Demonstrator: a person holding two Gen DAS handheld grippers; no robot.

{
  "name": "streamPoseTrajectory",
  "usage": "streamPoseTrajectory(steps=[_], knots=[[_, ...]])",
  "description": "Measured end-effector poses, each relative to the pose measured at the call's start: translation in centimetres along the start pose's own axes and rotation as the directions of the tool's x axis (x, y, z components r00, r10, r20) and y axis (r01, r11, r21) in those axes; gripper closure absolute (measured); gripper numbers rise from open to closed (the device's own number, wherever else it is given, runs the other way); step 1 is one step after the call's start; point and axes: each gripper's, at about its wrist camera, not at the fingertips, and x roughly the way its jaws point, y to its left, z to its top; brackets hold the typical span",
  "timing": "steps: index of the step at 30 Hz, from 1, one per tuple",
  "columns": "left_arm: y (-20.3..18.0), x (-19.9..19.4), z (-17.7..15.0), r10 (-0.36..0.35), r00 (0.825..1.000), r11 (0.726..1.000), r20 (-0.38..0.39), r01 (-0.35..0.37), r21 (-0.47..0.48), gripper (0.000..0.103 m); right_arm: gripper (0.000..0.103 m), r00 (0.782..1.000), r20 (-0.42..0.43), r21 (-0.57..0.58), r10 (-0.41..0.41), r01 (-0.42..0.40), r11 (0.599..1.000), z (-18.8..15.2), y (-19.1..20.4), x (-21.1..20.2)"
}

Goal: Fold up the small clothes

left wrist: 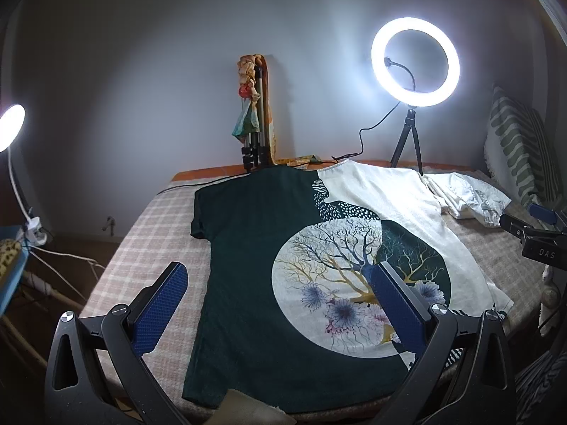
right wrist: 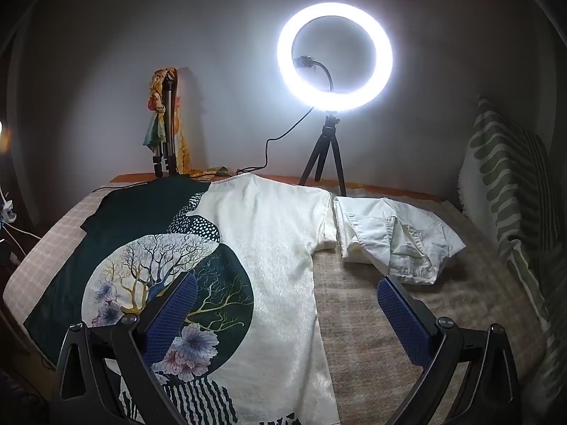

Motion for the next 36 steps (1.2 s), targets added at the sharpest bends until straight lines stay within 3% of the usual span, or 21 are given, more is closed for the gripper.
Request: streamPoseTrajectory(steps=[36], knots=[[-0.2, -0.5, -0.5, 0.024, 1.0, 1.0, 0.005, -0.024, 0.019, 0.0, 0.0, 1.0, -0.007, -0.012, -0.005, 0.005, 1.0, -0.1, 1.2, 0.1]])
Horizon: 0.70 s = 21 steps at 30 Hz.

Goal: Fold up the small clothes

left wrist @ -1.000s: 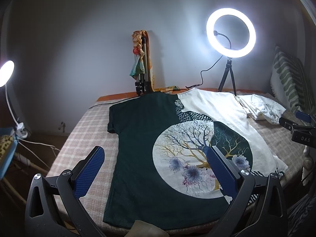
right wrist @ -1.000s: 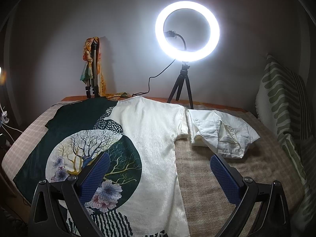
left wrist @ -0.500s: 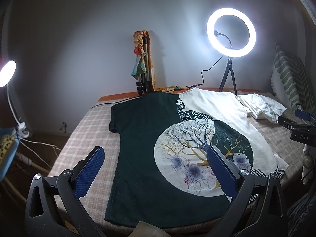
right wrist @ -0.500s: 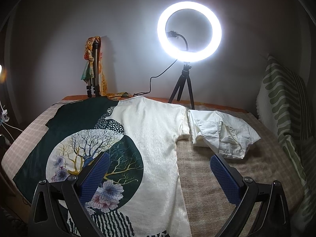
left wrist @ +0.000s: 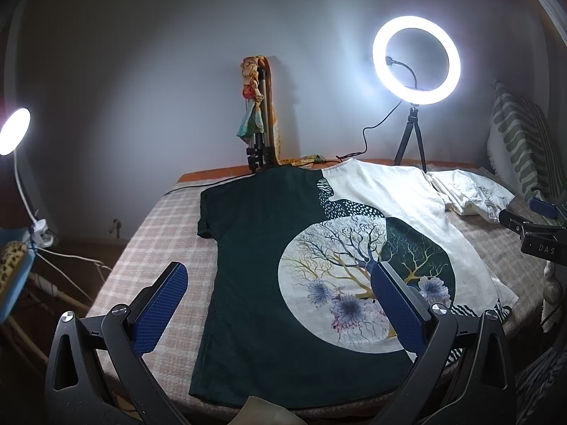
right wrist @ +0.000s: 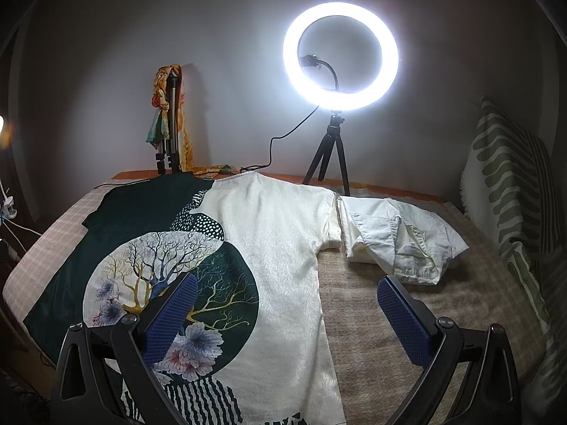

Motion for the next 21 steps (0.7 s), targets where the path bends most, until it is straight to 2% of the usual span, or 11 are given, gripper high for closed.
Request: streamPoseTrajectory(steps=[21], knots=[[-0.16, 0.03, -0.12, 0.005, 1.0, 1.0, 0.0, -0.005, -0.002, 0.0, 0.0, 1.0, -0.001, 0.001, 0.002, -0.002, 1.0, -0.03, 0.04, 0.0]])
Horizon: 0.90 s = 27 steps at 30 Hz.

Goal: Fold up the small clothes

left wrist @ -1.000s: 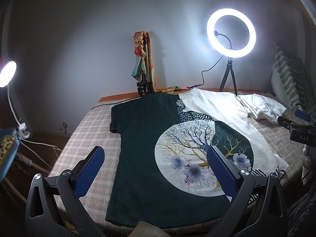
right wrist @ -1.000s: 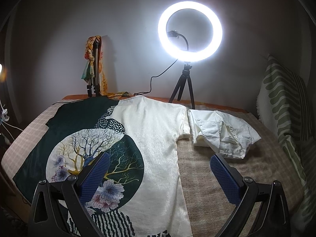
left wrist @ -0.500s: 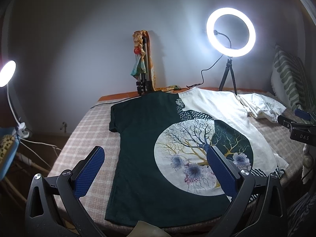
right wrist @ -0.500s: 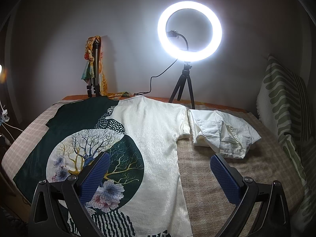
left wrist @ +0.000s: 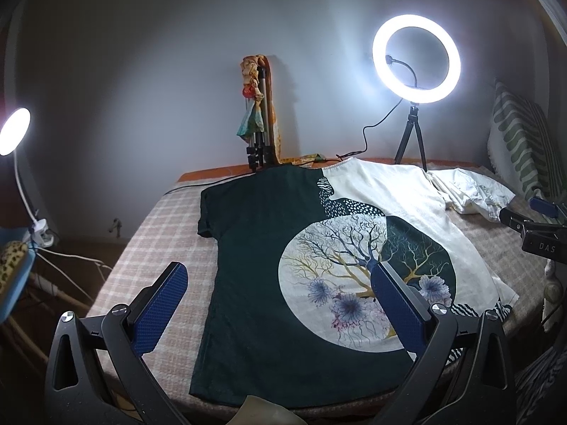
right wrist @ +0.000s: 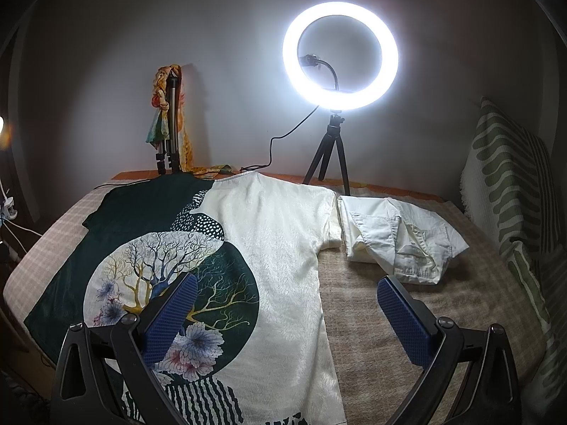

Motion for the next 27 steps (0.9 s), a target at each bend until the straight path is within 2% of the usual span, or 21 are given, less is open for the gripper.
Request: streamPoseTrajectory(steps=[19, 24, 27], knots=[[0.6, 0.2, -0.3, 0.013, 1.0, 1.0, -0.01, -0.013, -0.003, 0.0, 0.0, 1.0, -0.002, 0.003, 0.005, -0.005, 1.0, -0.1, 0.2, 0.0], [1.7, 0.9, -0.9, -0.054, 0.997, 0.997, -0.063, 0.05, -0.06, 0.0, 0.0, 1.0, 0.002, 0.0, 0.016, -0.016, 1.0, 0.2, 0.6, 0.1], [2.2, 1.5, -1.3, -0.071, 0.993, 0.995, -0.096, 0.064, -0.073, 0.0, 0.0, 0.999, -0.001, -0.006, 0.039, -0.039, 0.999, 0.7, 1.0, 0.3]])
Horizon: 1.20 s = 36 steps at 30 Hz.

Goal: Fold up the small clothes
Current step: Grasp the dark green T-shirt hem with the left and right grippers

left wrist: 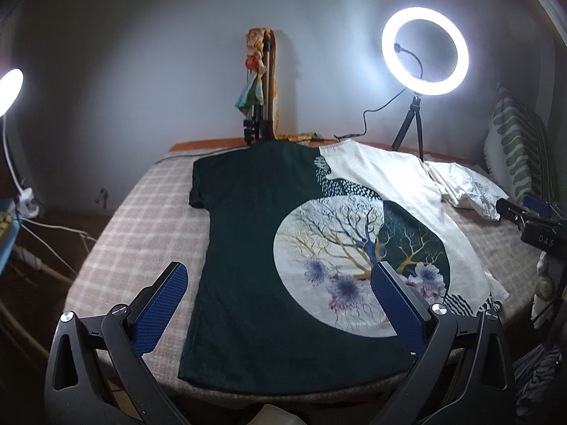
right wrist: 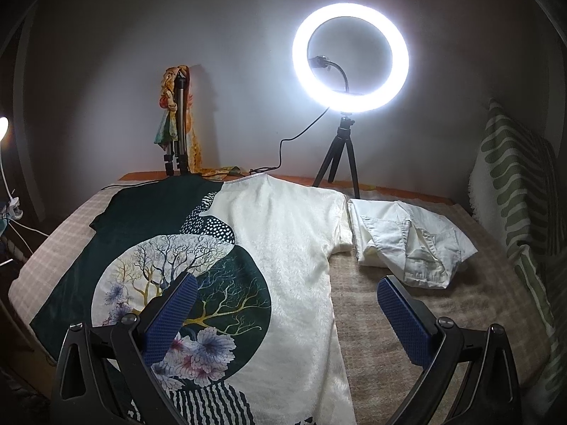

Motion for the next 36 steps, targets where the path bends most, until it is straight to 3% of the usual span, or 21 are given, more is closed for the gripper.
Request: streamPoseTrajectory(steps=[4, 8, 16, 21, 25, 30, 36], knots=[[1.6, 0.7, -0.8, -0.031, 0.999, 1.0, -0.04, 0.031, -0.005, 0.0, 0.0, 0.997, -0.024, -0.005, 0.08, -0.08, 0.997, 0.7, 1.2, 0.8], [5.2, 1.9, -1.9, -0.066, 0.992, 0.994, -0.105, 0.056, -0.098, 0.002, 0.0, 0.984, -0.044, -0.025, 0.172, -0.173, 0.985, 1.6, 3.2, 1.8], [9.8, 4.8, -4.9, -0.132, 0.959, 0.97, -0.251, 0.072, -0.234, 0.033, 0.0, 0.915, -0.148, 0.035, 0.376, -0.375, 0.926, 7.0, 7.4, 6.1], [10.5, 6.1, -5.6, -0.173, 0.94, 0.964, -0.294, 0.1, -0.248, 0.043, 0.001, 0.88, -0.201, -0.027, 0.431, -0.444, 0.895, 10.4, 12.6, 9.2], [11.0, 7.1, -5.9, -0.193, 0.925, 0.959, -0.327, 0.107, -0.264, 0.043, 0.001, 0.854, -0.234, -0.043, 0.465, -0.487, 0.872, 12.5, 16.6, 11.7], [11.0, 7.9, -6.1, -0.18, 0.92, 0.965, -0.348, 0.097, -0.243, 0.043, 0.002, 0.85, -0.262, -0.074, 0.457, -0.49, 0.869, 15.0, 22.0, 15.3], [10.9, 8.6, -6.8, -0.186, 0.908, 0.966, -0.375, 0.099, -0.24, 0.044, 0.004, 0.811, -0.331, -0.039, 0.483, -0.523, 0.851, 17.0, 28.2, 20.4]])
